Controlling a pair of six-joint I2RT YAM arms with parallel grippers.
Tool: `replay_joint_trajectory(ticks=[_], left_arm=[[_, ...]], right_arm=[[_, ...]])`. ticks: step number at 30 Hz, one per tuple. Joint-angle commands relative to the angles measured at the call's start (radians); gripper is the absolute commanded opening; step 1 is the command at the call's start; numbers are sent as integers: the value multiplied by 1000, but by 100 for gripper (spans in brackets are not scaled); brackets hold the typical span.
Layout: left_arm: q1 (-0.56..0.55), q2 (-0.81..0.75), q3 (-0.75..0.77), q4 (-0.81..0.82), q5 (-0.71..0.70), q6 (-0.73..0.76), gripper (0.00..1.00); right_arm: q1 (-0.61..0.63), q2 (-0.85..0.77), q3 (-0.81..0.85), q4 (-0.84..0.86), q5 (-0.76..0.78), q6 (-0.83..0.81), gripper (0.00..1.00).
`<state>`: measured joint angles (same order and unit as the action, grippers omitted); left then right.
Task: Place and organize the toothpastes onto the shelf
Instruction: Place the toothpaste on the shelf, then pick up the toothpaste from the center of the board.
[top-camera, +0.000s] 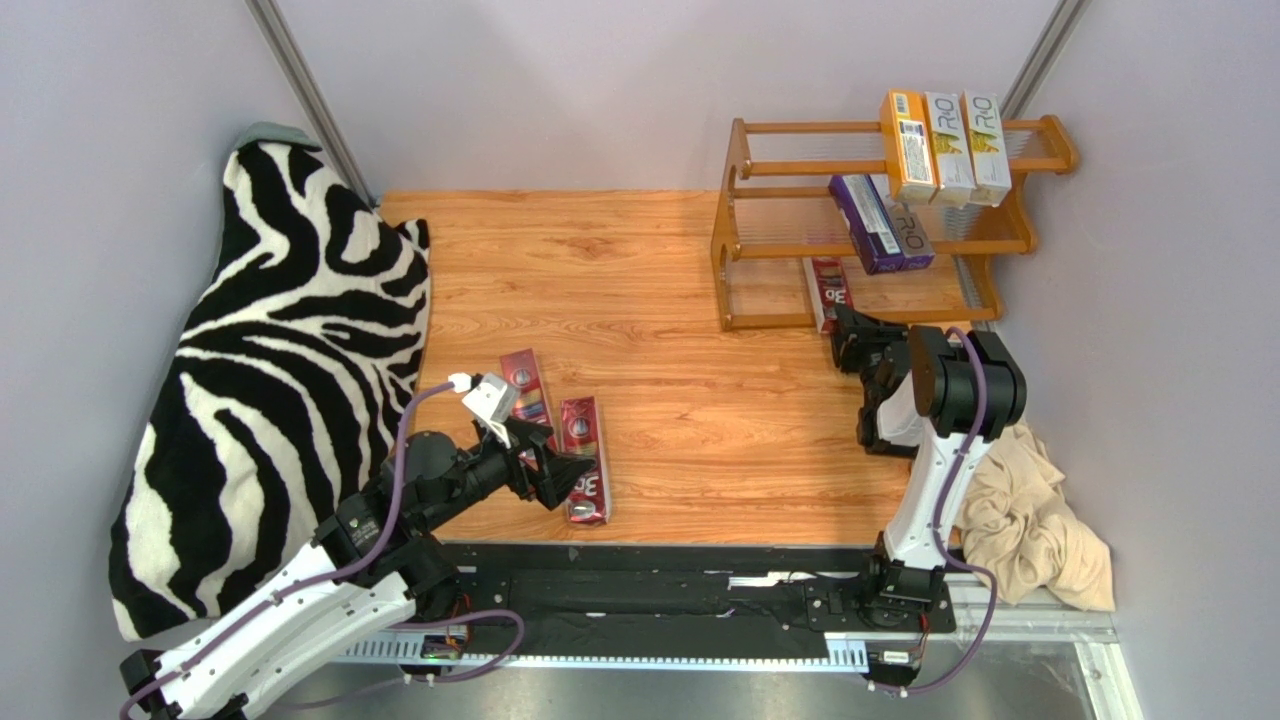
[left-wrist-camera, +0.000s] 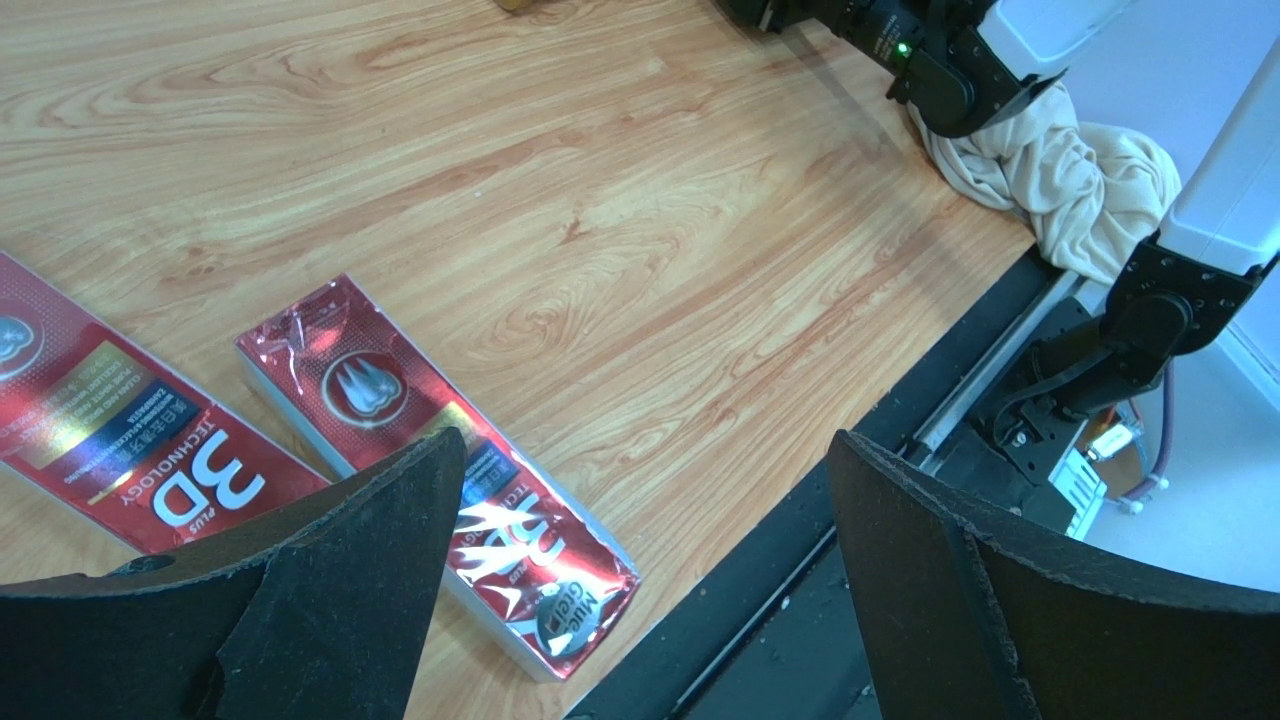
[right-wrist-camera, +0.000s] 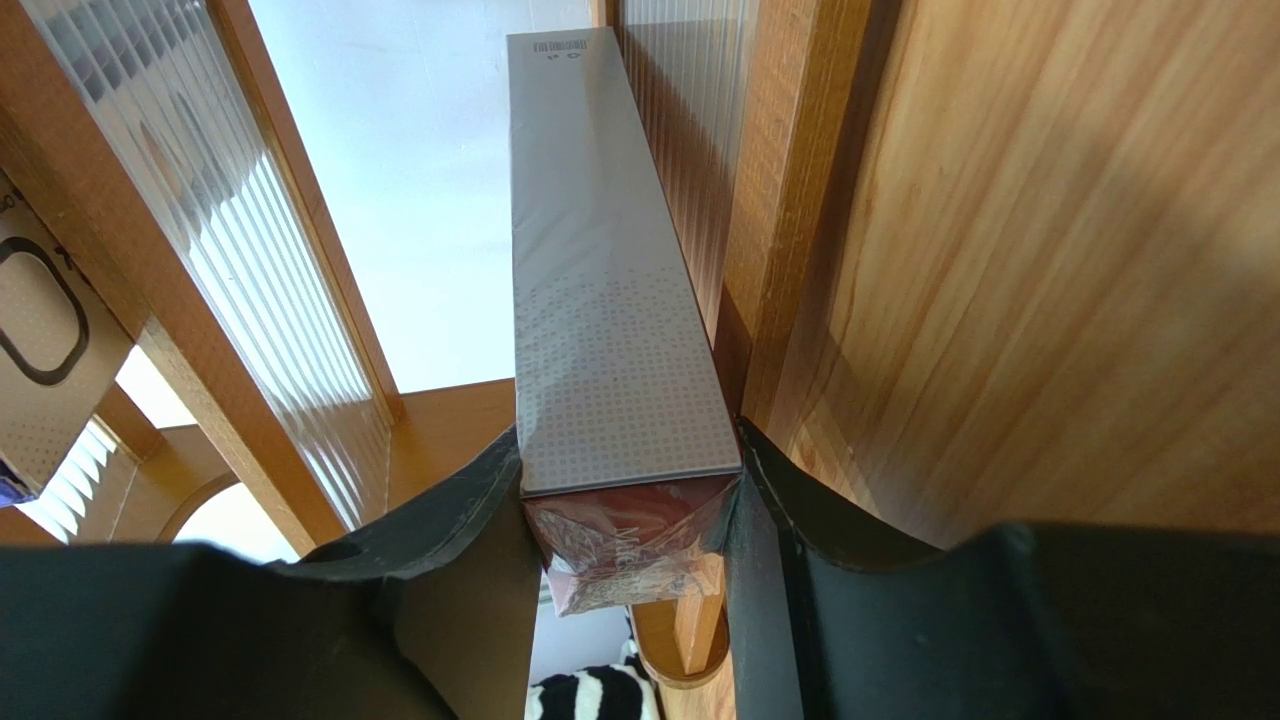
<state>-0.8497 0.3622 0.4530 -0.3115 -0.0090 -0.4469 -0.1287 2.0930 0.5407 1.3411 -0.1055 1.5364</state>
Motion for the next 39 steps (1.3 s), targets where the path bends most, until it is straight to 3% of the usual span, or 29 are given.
replay_joint_trajectory(ticks=[1,4,5,8,30,39], left_arm=[[-2,-11,0,8,1,10,99],[-2,-12,1,8,3,10,99],[0,-12,0,6,3,10,99],[-2,-14,-4,6,3,8,99],[0,-55,-2,-21,21,-18,99],[0,35,48,-78,-42,-76,99]], right_arm=[[20,21,18,72,3,-44,43],[21,15,4,76,-8,-67,59],[21,13,-2,81,-10,-70,71],[21,16,-16,99,-16,-76,83],[21,-31,-254,158,-53,-82,92],[21,-186,-395,129,-134,-167,92]])
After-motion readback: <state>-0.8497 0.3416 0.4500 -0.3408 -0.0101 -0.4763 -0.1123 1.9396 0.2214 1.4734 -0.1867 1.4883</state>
